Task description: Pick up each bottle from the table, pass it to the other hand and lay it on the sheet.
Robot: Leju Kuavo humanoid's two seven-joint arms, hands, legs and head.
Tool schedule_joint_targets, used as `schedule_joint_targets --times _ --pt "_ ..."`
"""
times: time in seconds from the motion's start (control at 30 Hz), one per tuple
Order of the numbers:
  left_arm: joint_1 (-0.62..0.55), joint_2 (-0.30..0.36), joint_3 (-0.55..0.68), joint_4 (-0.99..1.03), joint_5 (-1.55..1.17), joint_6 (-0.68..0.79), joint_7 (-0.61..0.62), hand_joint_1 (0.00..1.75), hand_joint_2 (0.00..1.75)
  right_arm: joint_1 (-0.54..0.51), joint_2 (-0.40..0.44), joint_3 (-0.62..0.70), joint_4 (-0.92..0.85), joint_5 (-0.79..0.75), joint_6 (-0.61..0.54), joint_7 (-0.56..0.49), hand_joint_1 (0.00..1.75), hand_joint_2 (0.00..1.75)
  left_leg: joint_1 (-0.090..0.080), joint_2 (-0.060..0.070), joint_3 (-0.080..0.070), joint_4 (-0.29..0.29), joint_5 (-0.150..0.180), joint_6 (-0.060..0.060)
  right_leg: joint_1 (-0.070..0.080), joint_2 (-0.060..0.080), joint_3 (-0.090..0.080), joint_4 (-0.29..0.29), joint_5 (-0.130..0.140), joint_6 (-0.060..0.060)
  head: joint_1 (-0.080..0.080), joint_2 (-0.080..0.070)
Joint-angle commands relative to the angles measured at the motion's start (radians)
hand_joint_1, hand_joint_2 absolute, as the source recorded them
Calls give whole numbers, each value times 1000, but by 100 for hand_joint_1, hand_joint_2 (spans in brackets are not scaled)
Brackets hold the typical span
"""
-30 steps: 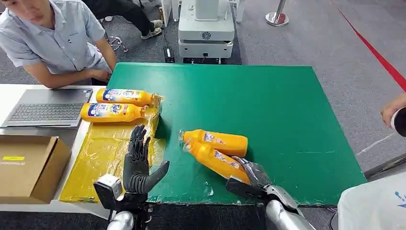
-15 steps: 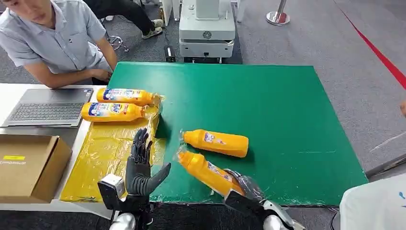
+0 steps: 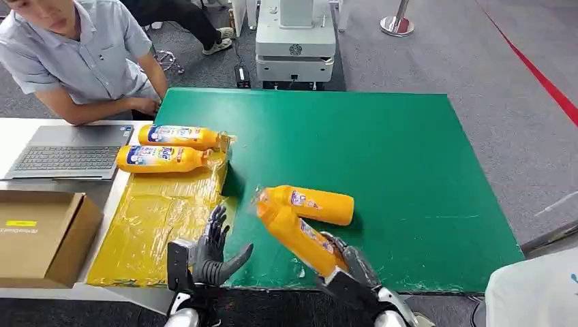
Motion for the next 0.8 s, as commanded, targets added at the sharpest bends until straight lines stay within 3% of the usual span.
schedule_joint_targets --times 0.03,0.17,0.33,0.47,0.8 --pt "-53 2 -16 135 161 -98 39 0 175 26 43 -82 -269 -187 -6 -49 175 175 0 0 0 0 0 0 0 0 0 0 0 0 -2 0" --pt "-62 12 -36 127 180 -150 47 0 175 25 36 -68 -268 -190 8 -52 175 175 0 0 0 0 0 0 0 0 0 0 0 0 6 0" --pt "-65 14 -39 125 208 -195 55 0 175 11 35 -51 -246 -190 22 -55 175 175 0 0 0 0 0 0 0 0 0 0 0 0 -2 0" --pt "-74 16 -56 97 211 -285 33 0 175 -7 26 -23 -201 -200 72 -47 175 175 0 0 0 0 0 0 0 0 0 0 0 0 4 0" --pt "-96 12 -74 72 175 -334 20 0 175 -35 17 32 -120 -169 112 -39 169 175 0 0 0 0 0 0 0 0 0 0 0 0 -1 0"
